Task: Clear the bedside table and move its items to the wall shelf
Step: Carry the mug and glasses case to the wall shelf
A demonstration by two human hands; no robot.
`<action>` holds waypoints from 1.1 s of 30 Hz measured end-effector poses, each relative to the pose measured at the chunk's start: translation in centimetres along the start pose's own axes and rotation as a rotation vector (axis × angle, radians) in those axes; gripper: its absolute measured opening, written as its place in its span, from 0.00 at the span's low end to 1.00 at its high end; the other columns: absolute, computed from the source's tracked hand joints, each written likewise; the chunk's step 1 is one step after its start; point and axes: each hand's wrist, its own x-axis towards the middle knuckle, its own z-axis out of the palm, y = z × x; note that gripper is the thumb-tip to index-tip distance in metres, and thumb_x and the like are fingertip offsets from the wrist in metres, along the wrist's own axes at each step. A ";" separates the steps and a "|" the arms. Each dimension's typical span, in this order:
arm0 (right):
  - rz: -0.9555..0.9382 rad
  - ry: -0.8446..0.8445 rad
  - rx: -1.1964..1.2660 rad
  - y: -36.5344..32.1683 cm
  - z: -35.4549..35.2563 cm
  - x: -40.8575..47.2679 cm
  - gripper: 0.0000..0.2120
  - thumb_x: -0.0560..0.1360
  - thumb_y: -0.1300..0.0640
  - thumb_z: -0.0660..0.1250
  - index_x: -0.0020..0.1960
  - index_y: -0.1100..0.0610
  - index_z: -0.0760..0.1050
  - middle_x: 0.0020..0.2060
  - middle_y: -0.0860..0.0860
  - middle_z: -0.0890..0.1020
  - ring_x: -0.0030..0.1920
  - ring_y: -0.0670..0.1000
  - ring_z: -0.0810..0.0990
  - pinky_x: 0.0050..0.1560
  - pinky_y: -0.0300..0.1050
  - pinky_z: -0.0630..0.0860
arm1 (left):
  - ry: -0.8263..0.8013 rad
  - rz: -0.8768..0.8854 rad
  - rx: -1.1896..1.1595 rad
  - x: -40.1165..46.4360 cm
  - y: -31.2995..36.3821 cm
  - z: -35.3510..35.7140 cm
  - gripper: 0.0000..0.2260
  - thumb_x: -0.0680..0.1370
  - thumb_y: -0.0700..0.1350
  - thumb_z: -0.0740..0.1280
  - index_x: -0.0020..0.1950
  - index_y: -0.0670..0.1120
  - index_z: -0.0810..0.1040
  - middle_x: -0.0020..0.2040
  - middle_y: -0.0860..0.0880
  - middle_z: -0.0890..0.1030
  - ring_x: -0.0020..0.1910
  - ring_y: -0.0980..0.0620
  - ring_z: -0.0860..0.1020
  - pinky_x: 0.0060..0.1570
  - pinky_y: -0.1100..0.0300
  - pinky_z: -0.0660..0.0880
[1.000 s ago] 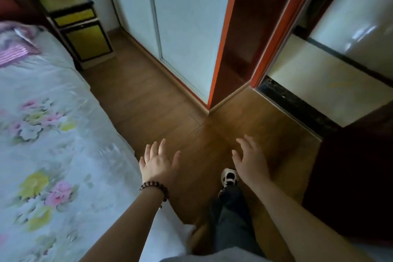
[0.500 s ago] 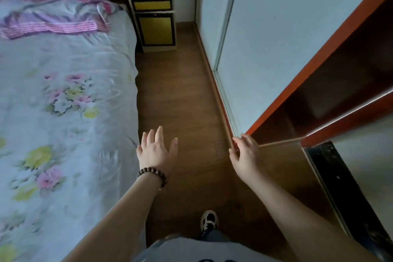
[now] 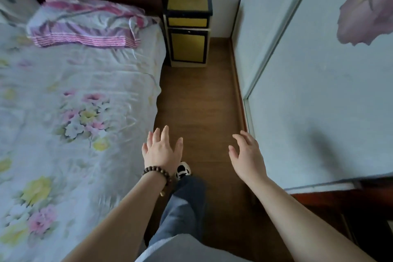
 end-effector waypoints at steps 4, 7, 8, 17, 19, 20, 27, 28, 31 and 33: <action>-0.011 0.000 0.017 -4.2 0.5 11.5 0.19 0.77 0.50 0.61 0.67 0.54 0.69 0.71 0.53 0.67 0.71 0.53 0.64 0.66 0.50 0.70 | 0.023 0.009 0.009 11.9 1.2 -3.1 0.30 0.79 0.63 0.52 0.77 0.50 0.55 0.77 0.47 0.59 0.77 0.46 0.52 0.74 0.44 0.53; -0.035 0.020 0.037 -7.8 -0.2 19.6 0.19 0.77 0.51 0.62 0.67 0.55 0.70 0.70 0.53 0.68 0.71 0.53 0.65 0.65 0.50 0.71 | 0.047 0.015 -0.003 19.7 2.3 -6.1 0.30 0.78 0.63 0.52 0.77 0.51 0.55 0.77 0.48 0.59 0.77 0.47 0.52 0.74 0.45 0.53; -0.042 0.029 0.043 -8.9 -0.5 22.0 0.19 0.77 0.51 0.62 0.67 0.55 0.70 0.70 0.53 0.68 0.71 0.53 0.65 0.65 0.50 0.72 | 0.053 0.022 -0.007 22.1 2.8 -7.0 0.30 0.78 0.63 0.52 0.77 0.51 0.55 0.77 0.47 0.59 0.77 0.47 0.52 0.74 0.45 0.53; -0.057 0.068 0.050 -13.5 -2.0 39.8 0.18 0.78 0.54 0.61 0.66 0.57 0.70 0.70 0.55 0.69 0.71 0.54 0.63 0.66 0.51 0.69 | 0.063 0.019 -0.029 38.8 6.1 -11.4 0.30 0.78 0.62 0.52 0.77 0.50 0.54 0.78 0.46 0.58 0.77 0.47 0.51 0.74 0.45 0.52; -0.061 0.068 0.059 -13.8 -1.4 43.8 0.18 0.78 0.54 0.61 0.66 0.58 0.70 0.69 0.55 0.68 0.71 0.54 0.63 0.66 0.52 0.69 | 0.061 0.010 -0.031 42.4 6.7 -11.3 0.30 0.78 0.62 0.53 0.77 0.50 0.54 0.78 0.46 0.58 0.77 0.47 0.51 0.74 0.45 0.52; -0.069 0.065 0.065 -13.9 -1.0 45.9 0.18 0.77 0.54 0.62 0.66 0.58 0.70 0.69 0.55 0.68 0.71 0.54 0.63 0.66 0.52 0.70 | 0.065 0.004 -0.034 44.3 7.0 -11.2 0.30 0.78 0.62 0.53 0.77 0.50 0.54 0.78 0.46 0.58 0.77 0.47 0.51 0.74 0.45 0.52; -0.128 0.051 0.075 -15.2 1.0 64.7 0.18 0.77 0.55 0.63 0.66 0.58 0.71 0.68 0.57 0.70 0.71 0.55 0.65 0.67 0.50 0.67 | 0.069 -0.038 -0.019 61.2 11.3 -11.4 0.30 0.78 0.62 0.52 0.77 0.51 0.55 0.78 0.47 0.58 0.77 0.47 0.51 0.74 0.46 0.51; -0.140 0.042 0.070 -15.4 0.8 67.8 0.18 0.77 0.56 0.63 0.66 0.58 0.71 0.68 0.57 0.70 0.71 0.55 0.64 0.67 0.49 0.66 | 0.069 -0.048 -0.018 64.0 12.3 -11.6 0.30 0.78 0.62 0.52 0.77 0.51 0.55 0.78 0.47 0.58 0.77 0.47 0.51 0.74 0.46 0.51; -0.160 0.014 0.056 -16.2 -0.1 76.8 0.19 0.77 0.55 0.63 0.67 0.58 0.70 0.69 0.56 0.70 0.71 0.55 0.63 0.68 0.48 0.65 | 0.060 -0.070 -0.015 71.9 15.7 -12.5 0.30 0.78 0.63 0.52 0.77 0.51 0.55 0.78 0.48 0.57 0.77 0.48 0.50 0.74 0.47 0.50; -0.170 -0.006 0.058 -16.5 -0.6 82.1 0.19 0.77 0.55 0.63 0.67 0.58 0.70 0.69 0.56 0.69 0.72 0.55 0.63 0.68 0.49 0.66 | 0.044 -0.072 -0.022 76.6 17.9 -13.1 0.31 0.78 0.64 0.52 0.77 0.51 0.54 0.78 0.48 0.56 0.77 0.48 0.50 0.74 0.46 0.50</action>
